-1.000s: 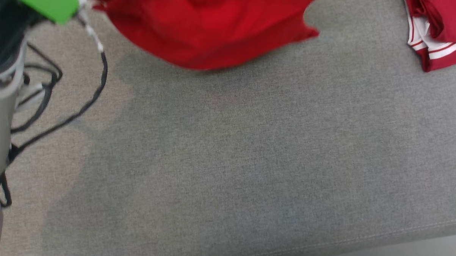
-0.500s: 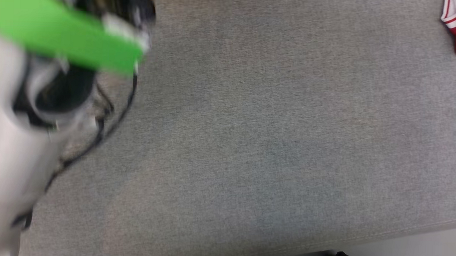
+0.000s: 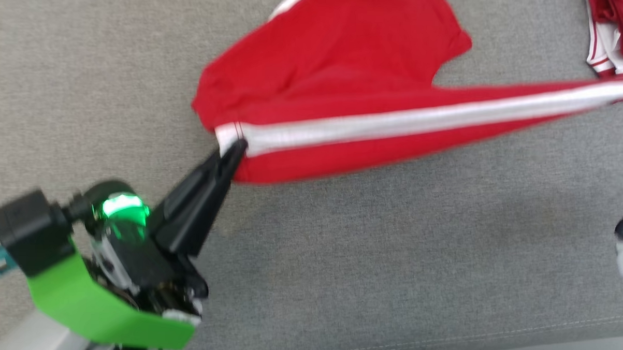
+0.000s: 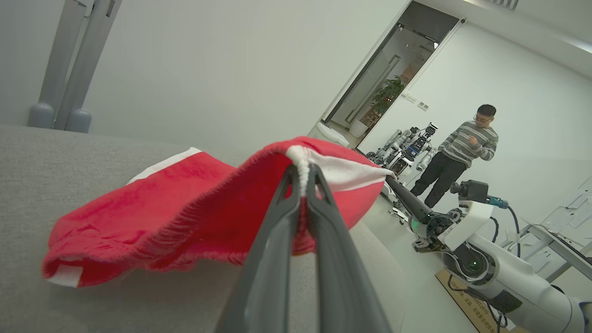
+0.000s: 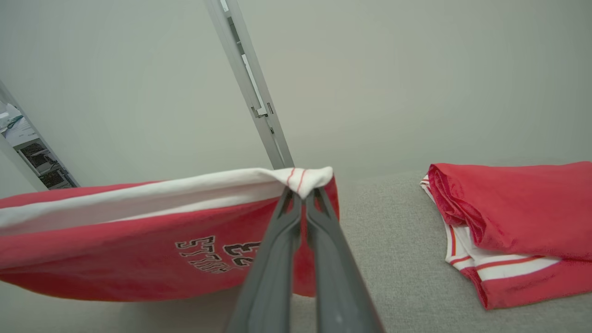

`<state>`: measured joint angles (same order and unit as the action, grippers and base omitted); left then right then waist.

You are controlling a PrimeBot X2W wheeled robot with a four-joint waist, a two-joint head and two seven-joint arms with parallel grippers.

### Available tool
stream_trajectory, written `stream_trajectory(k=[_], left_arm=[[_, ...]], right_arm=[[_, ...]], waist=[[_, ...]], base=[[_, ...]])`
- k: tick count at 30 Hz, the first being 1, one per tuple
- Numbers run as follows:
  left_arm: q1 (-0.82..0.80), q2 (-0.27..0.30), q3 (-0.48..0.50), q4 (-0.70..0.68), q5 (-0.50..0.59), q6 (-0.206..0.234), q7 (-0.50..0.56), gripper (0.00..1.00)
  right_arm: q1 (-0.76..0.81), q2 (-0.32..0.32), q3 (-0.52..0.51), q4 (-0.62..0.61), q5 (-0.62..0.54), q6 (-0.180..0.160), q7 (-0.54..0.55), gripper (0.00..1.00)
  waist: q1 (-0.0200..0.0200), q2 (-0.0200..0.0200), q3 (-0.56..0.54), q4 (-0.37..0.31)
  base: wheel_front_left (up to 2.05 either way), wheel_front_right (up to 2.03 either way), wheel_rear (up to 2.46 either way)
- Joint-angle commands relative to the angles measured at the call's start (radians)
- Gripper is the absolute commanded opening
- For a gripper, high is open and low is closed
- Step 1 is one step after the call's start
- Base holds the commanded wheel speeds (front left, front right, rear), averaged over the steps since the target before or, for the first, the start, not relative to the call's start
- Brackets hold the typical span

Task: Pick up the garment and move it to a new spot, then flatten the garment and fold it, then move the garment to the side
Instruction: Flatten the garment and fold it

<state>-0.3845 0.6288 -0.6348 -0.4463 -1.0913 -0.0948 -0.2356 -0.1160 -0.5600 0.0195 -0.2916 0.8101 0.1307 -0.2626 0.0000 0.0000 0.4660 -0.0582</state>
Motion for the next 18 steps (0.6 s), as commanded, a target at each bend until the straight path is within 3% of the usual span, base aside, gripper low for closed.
stream_trajectory(k=[1,12,18], left_arm=[[0.046,0.012,0.000,-0.020,0.017,0.012,-0.009,0.00],[0.258,0.050,-0.035,-0.132,-0.001,0.105,-0.002,0.00],[0.263,-0.022,-0.004,-0.065,-0.097,0.128,-0.009,0.00]], right_arm=[[0.044,-0.005,-0.001,-0.011,0.019,0.000,-0.002,0.00],[0.237,-0.102,0.029,-0.066,0.095,0.000,0.018,0.00],[0.164,-0.141,0.040,-0.018,0.072,0.000,0.088,0.00]], waist=[[0.0000,0.0000,-0.053,0.020],[0.0000,0.0000,-0.123,0.065],[0.0000,0.0000,-0.094,0.117]], base=[[0.00,0.00,0.00],[0.00,0.00,0.00],[0.00,0.00,0.00]])
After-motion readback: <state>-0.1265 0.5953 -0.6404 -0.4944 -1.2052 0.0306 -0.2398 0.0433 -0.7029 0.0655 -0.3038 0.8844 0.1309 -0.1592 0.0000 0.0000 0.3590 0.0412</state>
